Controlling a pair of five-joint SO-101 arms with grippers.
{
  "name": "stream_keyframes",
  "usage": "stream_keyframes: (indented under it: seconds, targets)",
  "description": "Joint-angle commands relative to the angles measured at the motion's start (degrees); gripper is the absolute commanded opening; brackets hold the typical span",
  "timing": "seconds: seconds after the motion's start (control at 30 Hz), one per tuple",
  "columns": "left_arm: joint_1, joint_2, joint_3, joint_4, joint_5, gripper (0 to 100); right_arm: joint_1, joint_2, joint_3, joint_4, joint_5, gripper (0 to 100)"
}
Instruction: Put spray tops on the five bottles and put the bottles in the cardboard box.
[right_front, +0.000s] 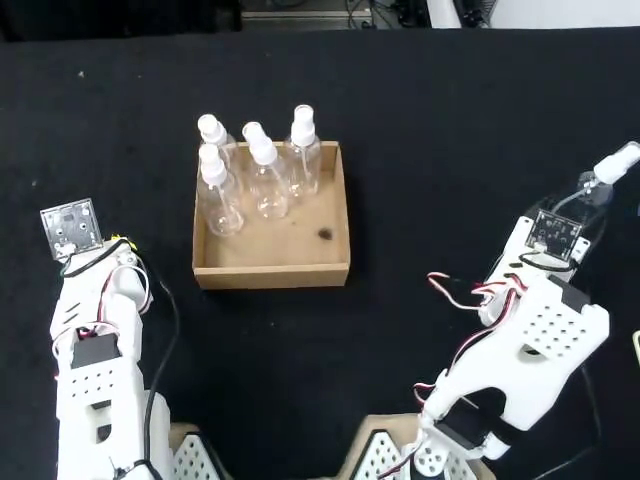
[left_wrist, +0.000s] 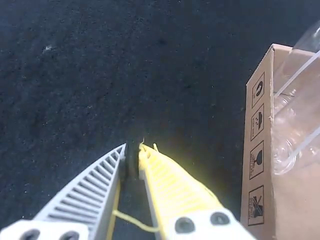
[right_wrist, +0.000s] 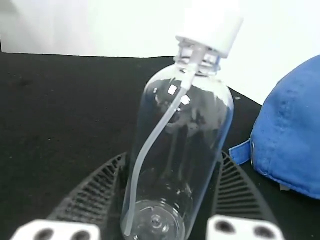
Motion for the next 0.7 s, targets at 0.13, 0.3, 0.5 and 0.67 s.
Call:
stream_keyframes:
  seconds: [0.13, 0.3, 0.5, 0.67]
  targets:
    - [0.0, -1.1, -0.7, -1.2, 0.4, 3, 3.3, 6.1, -11.9, -1.1, 0.3, 19.1]
    - [0.0, -1.1, -0.7, -1.2, 0.4, 3, 4.0, 8.5, -13.4, -1.5, 0.0, 19.1]
    - [0.0, -1.1, -0.7, -1.3, 0.4, 3, 3.5, 8.6, -13.1, -1.3, 0.0, 19.4]
    - [0.0, -1.1, -0.7, -1.3, 0.4, 3, 3.5, 8.6, -13.1, -1.2, 0.0, 19.5]
